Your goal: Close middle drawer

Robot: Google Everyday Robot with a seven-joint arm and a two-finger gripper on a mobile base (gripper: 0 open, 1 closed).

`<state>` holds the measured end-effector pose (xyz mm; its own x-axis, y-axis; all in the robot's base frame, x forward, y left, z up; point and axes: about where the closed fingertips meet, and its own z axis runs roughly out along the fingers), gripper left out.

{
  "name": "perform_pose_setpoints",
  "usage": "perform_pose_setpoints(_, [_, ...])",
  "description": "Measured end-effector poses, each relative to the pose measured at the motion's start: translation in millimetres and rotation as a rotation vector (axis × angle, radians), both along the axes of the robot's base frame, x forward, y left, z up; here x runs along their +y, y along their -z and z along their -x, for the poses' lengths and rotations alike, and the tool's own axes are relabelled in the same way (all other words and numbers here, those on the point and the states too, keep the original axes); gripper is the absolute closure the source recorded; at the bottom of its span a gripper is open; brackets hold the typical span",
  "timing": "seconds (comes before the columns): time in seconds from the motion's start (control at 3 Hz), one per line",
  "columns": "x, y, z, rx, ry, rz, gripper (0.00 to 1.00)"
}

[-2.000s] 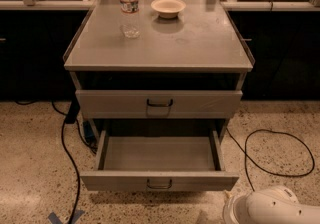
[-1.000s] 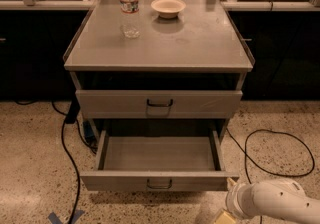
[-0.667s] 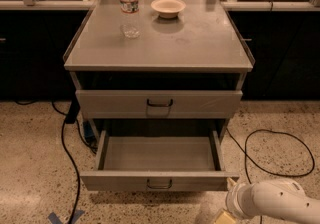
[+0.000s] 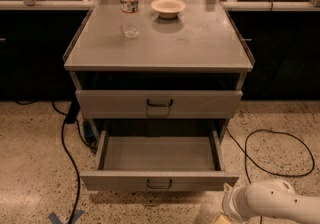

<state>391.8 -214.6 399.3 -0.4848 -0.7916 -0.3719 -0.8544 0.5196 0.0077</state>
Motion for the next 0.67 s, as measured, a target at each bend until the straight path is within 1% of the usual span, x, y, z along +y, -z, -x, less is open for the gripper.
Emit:
perform_pose_setpoints(0.33, [0.0, 0.0, 0.0, 0.0, 0.0, 0.0, 0.0])
perform_pose_setpoints(0.67, [4.8, -0.3, -9.0, -0.001, 0.003, -0.013, 0.0])
